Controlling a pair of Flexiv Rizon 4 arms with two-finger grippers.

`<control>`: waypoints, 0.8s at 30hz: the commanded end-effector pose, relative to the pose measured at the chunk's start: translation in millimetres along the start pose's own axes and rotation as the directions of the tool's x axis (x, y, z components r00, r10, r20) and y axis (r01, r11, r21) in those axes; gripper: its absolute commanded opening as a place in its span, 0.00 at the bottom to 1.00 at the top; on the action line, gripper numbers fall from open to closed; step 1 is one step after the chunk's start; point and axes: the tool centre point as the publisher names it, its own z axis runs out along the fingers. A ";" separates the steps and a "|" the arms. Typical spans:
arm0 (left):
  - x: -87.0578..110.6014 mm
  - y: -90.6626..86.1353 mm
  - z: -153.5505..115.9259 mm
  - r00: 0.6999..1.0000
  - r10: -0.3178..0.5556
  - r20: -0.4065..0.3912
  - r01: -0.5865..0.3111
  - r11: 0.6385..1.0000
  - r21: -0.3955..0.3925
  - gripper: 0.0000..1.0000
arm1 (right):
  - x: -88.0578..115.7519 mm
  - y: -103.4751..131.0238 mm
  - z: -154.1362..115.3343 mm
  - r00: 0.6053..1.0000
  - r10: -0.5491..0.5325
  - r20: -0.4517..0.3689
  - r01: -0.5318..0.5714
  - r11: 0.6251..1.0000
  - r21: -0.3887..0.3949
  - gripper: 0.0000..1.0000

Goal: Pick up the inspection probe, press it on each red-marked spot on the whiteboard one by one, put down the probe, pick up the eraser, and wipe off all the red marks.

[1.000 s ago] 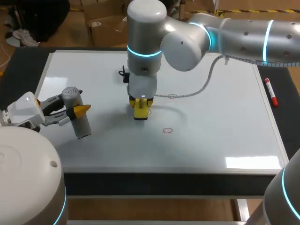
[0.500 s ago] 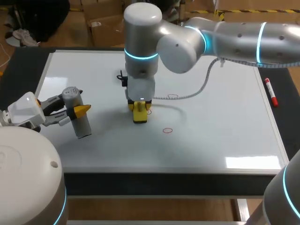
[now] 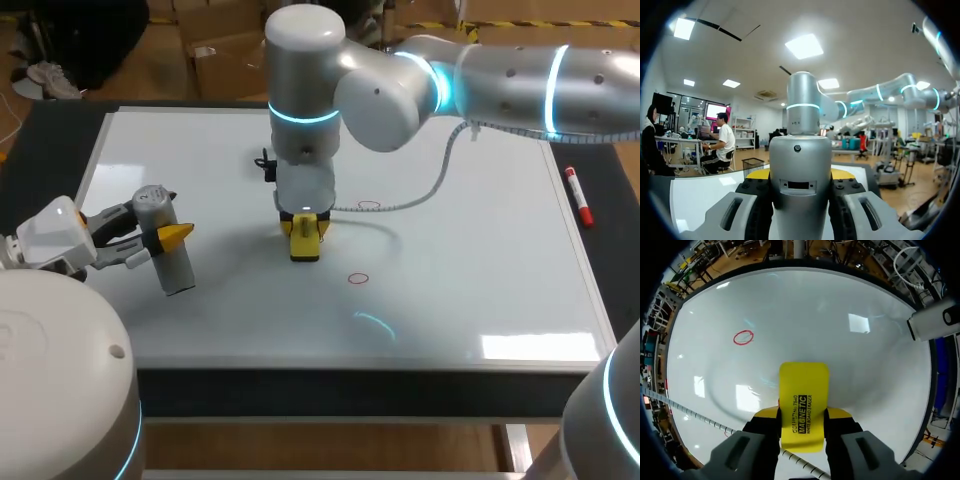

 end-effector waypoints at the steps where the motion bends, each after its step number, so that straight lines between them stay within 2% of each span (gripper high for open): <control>1: 0.7 -1.8 -0.6 1.000 0.000 0.000 0.000 1.000 -0.001 0.00 | 19.1 1.8 5.1 1.000 0.015 0.001 -0.015 1.000 0.007 0.00; 9: 0.7 -1.8 -0.6 1.000 0.000 0.000 0.000 1.000 -0.001 0.00 | 39.2 4.7 2.1 0.999 0.050 -0.016 -0.050 0.999 0.008 0.00; 17: 0.7 -1.8 -0.6 1.000 0.000 0.000 0.000 1.000 -0.001 0.00 | 49.1 4.3 -22.1 0.998 0.068 -0.002 -0.068 0.997 0.043 0.00; 24: 0.7 -1.8 -0.6 1.000 0.000 0.000 0.000 1.000 -0.001 0.00 | 91.9 -11.3 -47.6 0.991 0.135 -0.016 -0.134 0.988 0.076 0.00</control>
